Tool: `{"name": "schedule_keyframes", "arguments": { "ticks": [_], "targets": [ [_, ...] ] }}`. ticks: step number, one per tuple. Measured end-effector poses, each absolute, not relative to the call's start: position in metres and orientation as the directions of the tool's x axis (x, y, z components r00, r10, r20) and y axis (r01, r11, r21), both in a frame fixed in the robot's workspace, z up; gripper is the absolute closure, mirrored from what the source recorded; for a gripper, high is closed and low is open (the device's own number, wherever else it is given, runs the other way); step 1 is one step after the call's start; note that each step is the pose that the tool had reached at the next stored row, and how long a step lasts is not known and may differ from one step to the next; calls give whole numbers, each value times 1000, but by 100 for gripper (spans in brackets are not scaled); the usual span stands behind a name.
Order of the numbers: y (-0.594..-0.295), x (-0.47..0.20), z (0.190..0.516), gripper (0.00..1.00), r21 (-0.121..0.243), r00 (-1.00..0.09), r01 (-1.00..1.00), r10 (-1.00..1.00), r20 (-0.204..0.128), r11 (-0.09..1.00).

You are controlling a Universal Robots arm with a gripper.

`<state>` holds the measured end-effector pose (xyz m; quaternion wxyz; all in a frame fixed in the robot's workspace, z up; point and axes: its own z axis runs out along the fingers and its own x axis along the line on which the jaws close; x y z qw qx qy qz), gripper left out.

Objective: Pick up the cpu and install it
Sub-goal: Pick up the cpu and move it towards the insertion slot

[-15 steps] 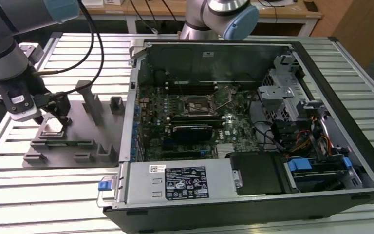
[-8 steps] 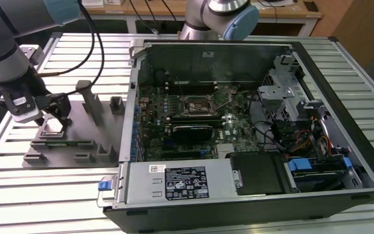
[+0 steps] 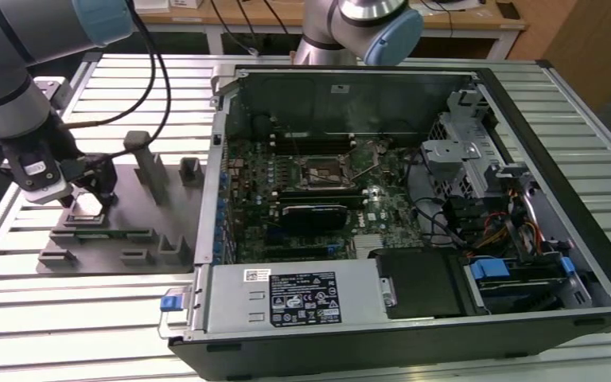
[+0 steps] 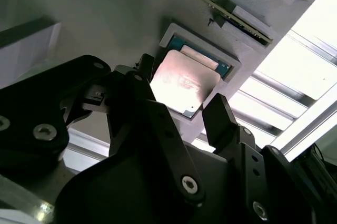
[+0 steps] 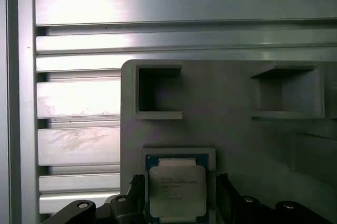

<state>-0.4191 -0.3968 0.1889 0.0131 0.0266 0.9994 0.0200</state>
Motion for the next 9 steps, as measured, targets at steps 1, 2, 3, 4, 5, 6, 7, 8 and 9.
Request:
{"name": "schedule_keyframes", "arguments": {
  "ticks": [1,2,3,4,5,6,7,8,9],
  "targets": [
    [-397,-419,188,35,41,-998,53,54,-25,998],
    [-397,-419,188,35,41,-998,53,54,-25,998],
    [-397,-419,187,35,41,-998,53,54,-25,998],
    [-397,-420,187,35,40,-998,53,54,-25,998],
    [-397,-420,186,35,40,-998,53,54,-25,998],
    [-397,-420,185,35,41,-998,53,54,-25,998],
    [-397,-420,185,35,41,-998,53,54,-25,998],
    [-397,-420,184,35,41,-998,53,54,-25,998],
    [-397,-420,184,35,40,-998,53,54,-25,998]
  ]
}}
